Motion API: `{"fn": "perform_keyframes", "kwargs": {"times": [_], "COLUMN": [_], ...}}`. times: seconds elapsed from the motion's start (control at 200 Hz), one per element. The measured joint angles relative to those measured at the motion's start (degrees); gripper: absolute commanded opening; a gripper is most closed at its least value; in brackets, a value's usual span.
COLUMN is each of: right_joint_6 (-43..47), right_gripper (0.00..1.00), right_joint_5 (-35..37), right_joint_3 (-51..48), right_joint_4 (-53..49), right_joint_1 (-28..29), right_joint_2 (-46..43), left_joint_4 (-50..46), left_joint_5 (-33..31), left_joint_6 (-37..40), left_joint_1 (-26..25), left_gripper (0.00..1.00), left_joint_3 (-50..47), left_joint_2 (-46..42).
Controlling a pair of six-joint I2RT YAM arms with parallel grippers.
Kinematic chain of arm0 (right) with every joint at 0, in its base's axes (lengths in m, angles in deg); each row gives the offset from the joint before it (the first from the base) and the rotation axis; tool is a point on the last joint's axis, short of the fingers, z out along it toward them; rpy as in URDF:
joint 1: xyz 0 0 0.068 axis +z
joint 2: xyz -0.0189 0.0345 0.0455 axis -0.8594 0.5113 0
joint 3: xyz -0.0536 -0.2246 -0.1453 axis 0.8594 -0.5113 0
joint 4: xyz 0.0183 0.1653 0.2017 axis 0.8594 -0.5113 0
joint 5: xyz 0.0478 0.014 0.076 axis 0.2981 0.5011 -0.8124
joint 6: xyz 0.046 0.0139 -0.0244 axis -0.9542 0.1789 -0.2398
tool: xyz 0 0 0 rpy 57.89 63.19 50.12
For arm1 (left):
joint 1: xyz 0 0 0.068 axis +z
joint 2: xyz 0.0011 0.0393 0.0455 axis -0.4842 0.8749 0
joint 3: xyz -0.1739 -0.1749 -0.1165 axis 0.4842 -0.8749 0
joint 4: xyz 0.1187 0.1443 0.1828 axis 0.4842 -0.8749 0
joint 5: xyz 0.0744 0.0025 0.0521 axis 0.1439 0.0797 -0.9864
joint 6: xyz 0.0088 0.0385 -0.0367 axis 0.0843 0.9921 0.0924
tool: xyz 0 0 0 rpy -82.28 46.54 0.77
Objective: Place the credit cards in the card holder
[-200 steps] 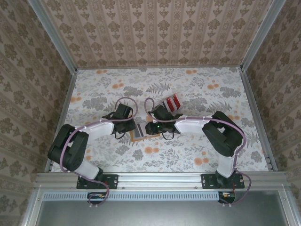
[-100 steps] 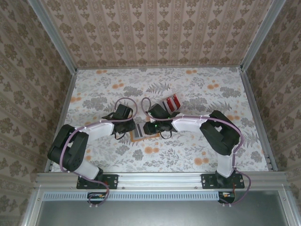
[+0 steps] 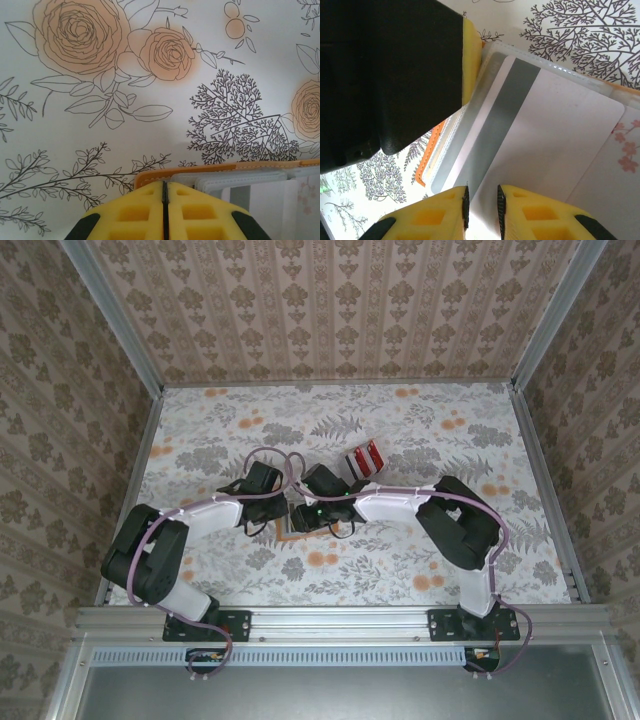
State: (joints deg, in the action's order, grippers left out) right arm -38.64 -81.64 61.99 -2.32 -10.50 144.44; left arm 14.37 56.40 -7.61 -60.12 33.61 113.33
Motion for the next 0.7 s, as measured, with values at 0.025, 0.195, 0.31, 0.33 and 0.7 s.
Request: {"fn": "perform_keyframes", "kwargs": {"times": [0.025, 0.195, 0.31, 0.33, 0.7], "right_joint_6": [0.0, 0.0, 0.0, 0.0, -0.3], "right_gripper": [0.25, 0.25, 0.26, 0.27, 0.29], "right_joint_5": [0.0, 0.0, 0.1, 0.1, 0.1], "right_joint_3": [0.0, -0.9, -3.3, -3.8, -10.6], "right_joint_4": [0.0, -0.2, -0.7, -0.8, -1.2], "right_joint_1": [0.0, -1.0, -3.1, -3.6, -9.0], "right_joint_2": [0.0, -1.5, -5.1, -5.9, -9.2], "left_joint_4": [0.0, -2.0, -4.7, -5.3, -8.8], "left_joint_5": [0.0, 0.0, 0.0, 0.0, -0.6], "left_joint_6": [0.0, 0.0, 0.1, 0.2, 0.7], "left_joint_1": [0.0, -0.3, -0.7, -0.7, -0.8], "left_gripper": [0.09, 0.14, 0.16, 0.17, 0.28], "left_joint_3": [0.0, -0.1, -0.8, -0.9, -2.6], "left_joint_2": [0.0, -1.1, -3.0, -3.4, -7.9]}}
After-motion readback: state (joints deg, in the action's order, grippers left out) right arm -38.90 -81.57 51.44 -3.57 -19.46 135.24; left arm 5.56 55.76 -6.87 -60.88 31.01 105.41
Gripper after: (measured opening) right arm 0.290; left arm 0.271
